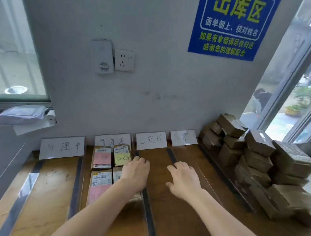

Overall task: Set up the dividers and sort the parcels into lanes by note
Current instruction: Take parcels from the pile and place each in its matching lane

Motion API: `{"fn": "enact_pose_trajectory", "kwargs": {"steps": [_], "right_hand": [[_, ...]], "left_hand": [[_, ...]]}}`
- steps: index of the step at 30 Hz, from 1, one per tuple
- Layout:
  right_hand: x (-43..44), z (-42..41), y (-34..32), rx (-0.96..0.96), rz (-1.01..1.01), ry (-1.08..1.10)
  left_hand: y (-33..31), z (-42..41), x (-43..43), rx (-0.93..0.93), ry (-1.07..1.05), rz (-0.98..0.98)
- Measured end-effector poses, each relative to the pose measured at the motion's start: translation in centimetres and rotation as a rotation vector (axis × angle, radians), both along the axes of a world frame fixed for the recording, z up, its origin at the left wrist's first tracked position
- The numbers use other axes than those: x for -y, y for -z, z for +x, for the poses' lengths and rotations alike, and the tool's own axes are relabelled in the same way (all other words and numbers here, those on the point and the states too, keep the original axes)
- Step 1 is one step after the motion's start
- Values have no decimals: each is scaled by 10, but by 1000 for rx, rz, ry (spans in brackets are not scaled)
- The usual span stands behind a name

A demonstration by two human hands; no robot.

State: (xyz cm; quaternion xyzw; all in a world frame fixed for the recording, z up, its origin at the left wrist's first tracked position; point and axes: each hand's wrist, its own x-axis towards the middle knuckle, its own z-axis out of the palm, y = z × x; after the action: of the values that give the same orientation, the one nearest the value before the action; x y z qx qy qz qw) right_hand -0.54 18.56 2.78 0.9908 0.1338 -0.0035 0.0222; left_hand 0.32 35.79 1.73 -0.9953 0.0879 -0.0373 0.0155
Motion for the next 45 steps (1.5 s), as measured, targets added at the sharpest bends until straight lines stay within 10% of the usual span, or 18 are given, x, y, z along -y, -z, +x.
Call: {"fn": "enact_pose_trajectory", "kwargs": {"steps": [45], "right_hand": [[553, 9, 82, -232, -49, 496]], "left_hand": [[47, 65, 558, -280, 398, -76]]}}
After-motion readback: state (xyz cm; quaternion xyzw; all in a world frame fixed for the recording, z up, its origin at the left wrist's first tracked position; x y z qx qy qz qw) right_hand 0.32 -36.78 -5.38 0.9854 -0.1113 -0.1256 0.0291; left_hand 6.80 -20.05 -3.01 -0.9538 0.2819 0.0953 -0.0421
